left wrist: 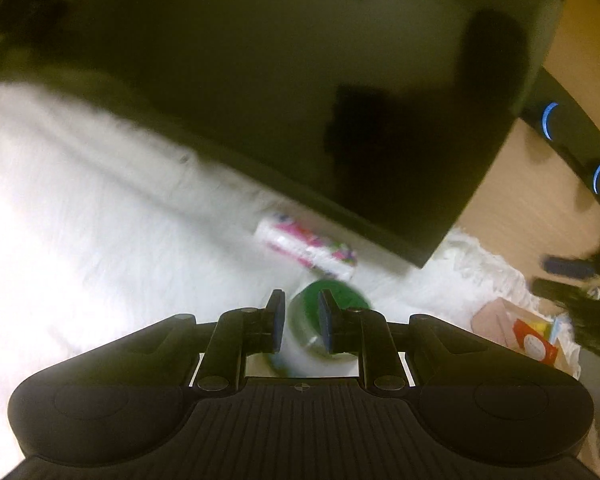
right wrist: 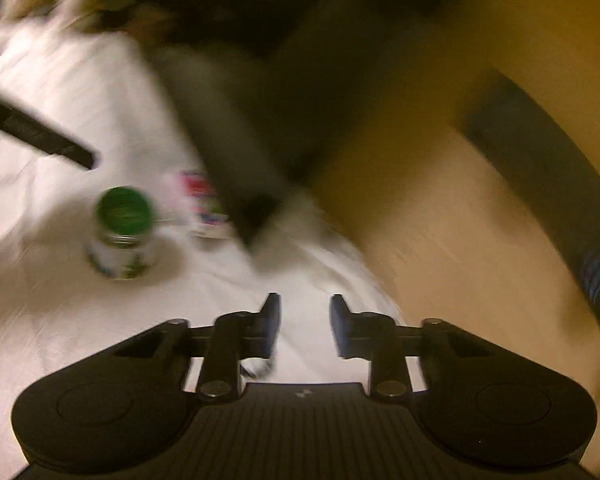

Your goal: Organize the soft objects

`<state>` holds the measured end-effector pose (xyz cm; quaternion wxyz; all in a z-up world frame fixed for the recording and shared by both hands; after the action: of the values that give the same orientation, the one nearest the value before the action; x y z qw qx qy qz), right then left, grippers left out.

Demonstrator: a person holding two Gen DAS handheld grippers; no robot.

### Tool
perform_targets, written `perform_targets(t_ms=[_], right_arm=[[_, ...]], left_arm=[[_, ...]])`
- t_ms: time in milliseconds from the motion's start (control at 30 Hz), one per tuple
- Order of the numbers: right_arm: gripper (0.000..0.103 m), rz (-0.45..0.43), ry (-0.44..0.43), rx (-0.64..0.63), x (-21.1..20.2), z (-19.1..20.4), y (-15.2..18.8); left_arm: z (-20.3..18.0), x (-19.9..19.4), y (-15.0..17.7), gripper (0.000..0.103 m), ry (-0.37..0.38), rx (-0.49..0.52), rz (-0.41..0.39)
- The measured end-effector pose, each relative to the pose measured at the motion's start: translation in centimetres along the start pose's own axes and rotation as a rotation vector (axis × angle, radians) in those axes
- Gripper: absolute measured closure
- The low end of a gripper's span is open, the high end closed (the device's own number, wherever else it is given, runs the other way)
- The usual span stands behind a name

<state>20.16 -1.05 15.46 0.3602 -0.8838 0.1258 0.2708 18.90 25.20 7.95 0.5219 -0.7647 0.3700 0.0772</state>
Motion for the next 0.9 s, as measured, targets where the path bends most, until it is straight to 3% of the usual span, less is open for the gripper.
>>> perform_targets(t_ms=[200, 333, 567, 900], right_arm=[[0.080, -0.143, 0.016, -0.495, 4.6, 8.3, -2.8], [0.079, -0.184, -0.028, -0.698, 6.9, 11.6, -2.7], [0.070, -0.213, 0.004, -0.886, 10.2, 15.5, -2.3], [0.063, -0.164, 0.019, -0.928, 15.0, 16.1, -2.3]], left_arm=[[3.1, -2.3, 2.5, 0.083, 0.045, -0.087, 0.004], [4.6, -4.1, 3.7, 0.083, 0.035, -0.113, -0.004], [6.2, -5.1, 4.6, 0.083, 0.018, -0.160, -0.018], [8.3, -6.2, 6.0, 0.083, -0.026, -0.206, -0.002]])
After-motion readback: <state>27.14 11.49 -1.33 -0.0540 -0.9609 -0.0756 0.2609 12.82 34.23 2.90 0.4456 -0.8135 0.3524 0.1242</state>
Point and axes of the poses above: each gripper's, at about its wrist camera, not at the fingertips, and x roughly the way its jaws point, z to its left, y to its underside, the point moved 2 cm from there along x, roughly the way its jaws point, and after that the axes turned 6 degrees about y, right-handed, at the moved point
